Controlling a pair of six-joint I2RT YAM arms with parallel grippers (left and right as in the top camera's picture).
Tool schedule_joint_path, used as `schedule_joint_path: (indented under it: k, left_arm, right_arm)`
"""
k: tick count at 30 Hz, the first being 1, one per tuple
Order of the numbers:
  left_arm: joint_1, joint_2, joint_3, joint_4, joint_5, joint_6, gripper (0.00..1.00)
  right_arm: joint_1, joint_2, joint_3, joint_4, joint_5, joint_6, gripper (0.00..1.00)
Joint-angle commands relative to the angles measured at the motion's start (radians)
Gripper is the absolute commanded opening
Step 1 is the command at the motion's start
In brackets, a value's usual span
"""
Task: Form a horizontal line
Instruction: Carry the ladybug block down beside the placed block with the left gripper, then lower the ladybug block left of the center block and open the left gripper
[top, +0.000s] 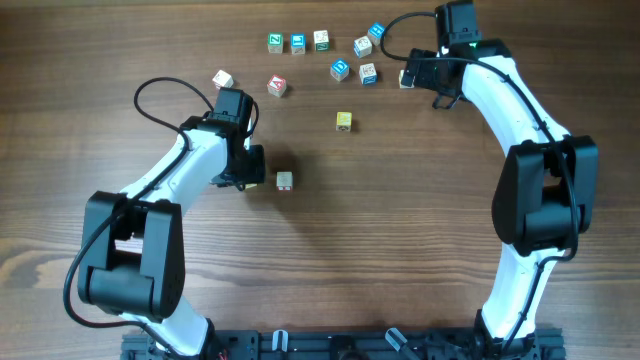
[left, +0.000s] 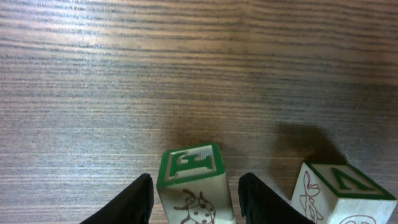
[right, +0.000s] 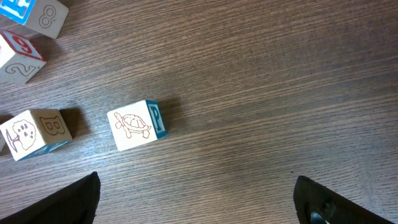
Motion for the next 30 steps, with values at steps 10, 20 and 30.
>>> schedule_joint_path:
  k: [10, 20, 30]
  left_arm:
    - [0.004, -0.007, -0.008, 0.034, 0.051, -0.003, 0.33]
    - [0.004, -0.007, -0.007, 0.051, 0.071, -0.002, 0.34]
    - [0.002, -0.007, -0.007, 0.052, 0.082, -0.003, 0.54]
  right_arm:
    - [0.0, 0.026, 0.005, 0.002, 0.013, -0.012, 1.0]
    - [0.0, 0.026, 0.005, 0.002, 0.013, -0.012, 1.0]
    - [0.0, 0.026, 0.005, 0.002, 0.013, -0.012, 1.0]
